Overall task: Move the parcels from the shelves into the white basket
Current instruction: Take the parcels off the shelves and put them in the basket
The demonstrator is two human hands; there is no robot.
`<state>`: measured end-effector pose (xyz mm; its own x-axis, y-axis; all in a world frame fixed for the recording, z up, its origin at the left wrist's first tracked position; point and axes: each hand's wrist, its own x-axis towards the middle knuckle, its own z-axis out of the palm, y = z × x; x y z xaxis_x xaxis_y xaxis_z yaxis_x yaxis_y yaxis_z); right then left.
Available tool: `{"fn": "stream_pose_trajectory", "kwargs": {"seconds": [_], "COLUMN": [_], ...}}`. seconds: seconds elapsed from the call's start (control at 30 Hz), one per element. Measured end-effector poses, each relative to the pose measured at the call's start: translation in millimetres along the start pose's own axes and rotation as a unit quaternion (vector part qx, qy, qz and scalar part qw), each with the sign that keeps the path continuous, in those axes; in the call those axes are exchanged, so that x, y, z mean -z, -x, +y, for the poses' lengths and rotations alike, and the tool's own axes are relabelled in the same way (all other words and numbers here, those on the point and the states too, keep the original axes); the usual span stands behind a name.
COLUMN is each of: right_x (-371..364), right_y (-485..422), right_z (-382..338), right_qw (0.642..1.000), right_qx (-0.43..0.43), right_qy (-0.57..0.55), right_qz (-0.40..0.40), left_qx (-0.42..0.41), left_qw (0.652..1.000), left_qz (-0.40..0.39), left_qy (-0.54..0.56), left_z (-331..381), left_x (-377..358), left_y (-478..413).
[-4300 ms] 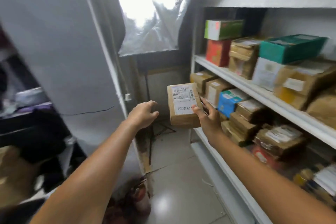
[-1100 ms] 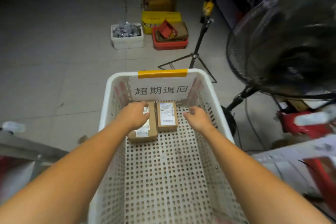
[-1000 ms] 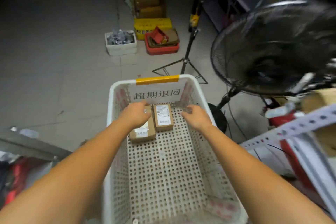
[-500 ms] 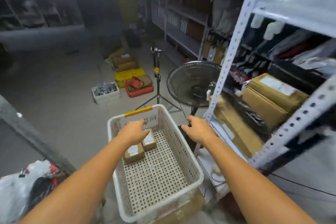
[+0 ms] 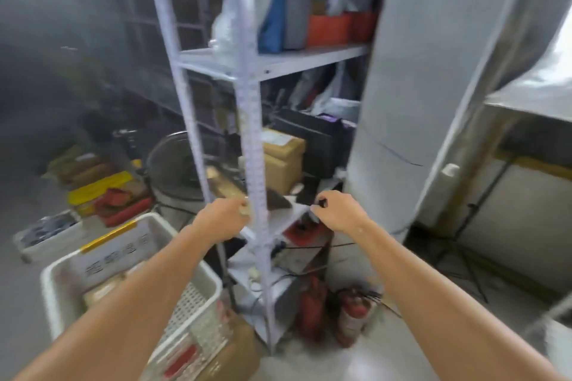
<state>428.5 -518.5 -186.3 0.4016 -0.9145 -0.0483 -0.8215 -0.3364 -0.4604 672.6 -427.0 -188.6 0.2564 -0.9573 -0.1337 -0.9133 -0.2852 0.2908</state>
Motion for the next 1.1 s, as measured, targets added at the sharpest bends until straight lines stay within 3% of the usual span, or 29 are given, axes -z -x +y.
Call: {"fn": "stream_pose_trajectory", "kwargs": {"seconds": [0.27,0.4,0.5,0.77,0.93,1.1], "right_x": [135,176,196,205,191,169], "right_y": [87,142,187,319,407,495], "right_z": [198,259,290,266,207,143], "right_qw": [0.961,0.918,0.871,0.741,0.680,0.637], "right_qx": [-0.240,-0.343,-0.433,-0.601,-0.647,-0.671], "right_qy": [0.023,0.032,0.024,0.028,0.021,0.045], "right_qz": [0.134,0.194,0.228,0.298,0.345,0.377], "left_qx": [-0.232,-0.348,-0.452,-0.624,-0.694,-0.750], "left_qw": [0.972,0.935,0.888,0.773,0.702,0.645], "left_qz": [-0.035,-0.062,-0.082,-0.118,-0.160,-0.145], "left_qy": [-0.007,-0.013,0.001,0.004,0.019,0.028], "left_z": [255,370,453,580,601,583], "left_x": [-25,-55,-83,-117,-123,-116], "left_y": [-74,-101,-101,-19,75,183]}}
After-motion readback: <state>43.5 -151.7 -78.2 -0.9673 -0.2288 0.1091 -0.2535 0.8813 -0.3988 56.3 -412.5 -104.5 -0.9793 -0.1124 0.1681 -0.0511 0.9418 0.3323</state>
